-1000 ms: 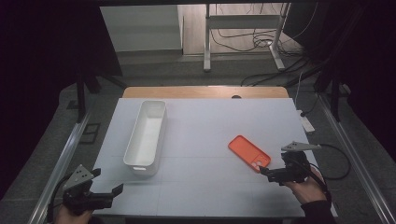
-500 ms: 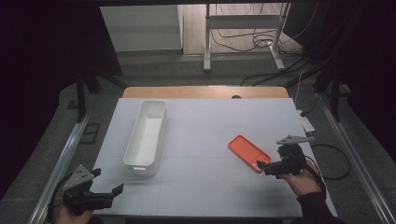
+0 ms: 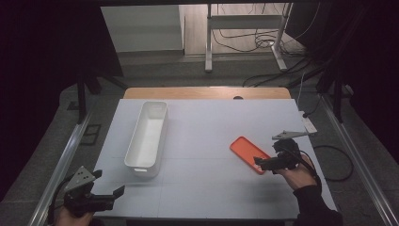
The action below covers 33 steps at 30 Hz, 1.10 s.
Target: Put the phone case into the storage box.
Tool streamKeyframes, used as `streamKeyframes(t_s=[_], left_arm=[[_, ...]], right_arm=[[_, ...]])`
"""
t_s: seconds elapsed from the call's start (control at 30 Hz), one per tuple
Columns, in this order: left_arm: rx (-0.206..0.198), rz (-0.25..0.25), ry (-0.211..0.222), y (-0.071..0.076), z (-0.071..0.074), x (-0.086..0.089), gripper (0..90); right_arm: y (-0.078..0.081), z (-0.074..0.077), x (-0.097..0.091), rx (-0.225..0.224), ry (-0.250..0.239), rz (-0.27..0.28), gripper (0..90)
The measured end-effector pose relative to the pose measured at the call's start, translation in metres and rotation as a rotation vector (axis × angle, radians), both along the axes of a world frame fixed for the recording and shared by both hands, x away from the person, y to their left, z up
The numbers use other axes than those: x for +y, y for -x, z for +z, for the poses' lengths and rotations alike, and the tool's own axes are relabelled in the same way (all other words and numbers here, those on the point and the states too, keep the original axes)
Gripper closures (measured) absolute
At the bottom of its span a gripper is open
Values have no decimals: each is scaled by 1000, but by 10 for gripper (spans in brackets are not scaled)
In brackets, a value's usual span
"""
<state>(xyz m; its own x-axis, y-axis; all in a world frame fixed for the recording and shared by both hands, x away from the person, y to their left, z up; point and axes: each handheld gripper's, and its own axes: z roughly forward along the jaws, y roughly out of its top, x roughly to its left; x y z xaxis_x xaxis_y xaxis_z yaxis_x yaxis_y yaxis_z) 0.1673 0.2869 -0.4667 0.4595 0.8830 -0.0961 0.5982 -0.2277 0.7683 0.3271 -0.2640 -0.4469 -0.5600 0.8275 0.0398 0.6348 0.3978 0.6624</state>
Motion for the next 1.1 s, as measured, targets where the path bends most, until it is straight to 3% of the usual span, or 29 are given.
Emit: streamKeyframes(t_s=[0.83,1.1], left_arm=[[2,-4,-4,-1,0,0,13],[4,-5,-4,-1,0,0,14]], right_arm=[[-33,-6,26,20,62,36,0],[-44,-10,32,58,67,35,26]])
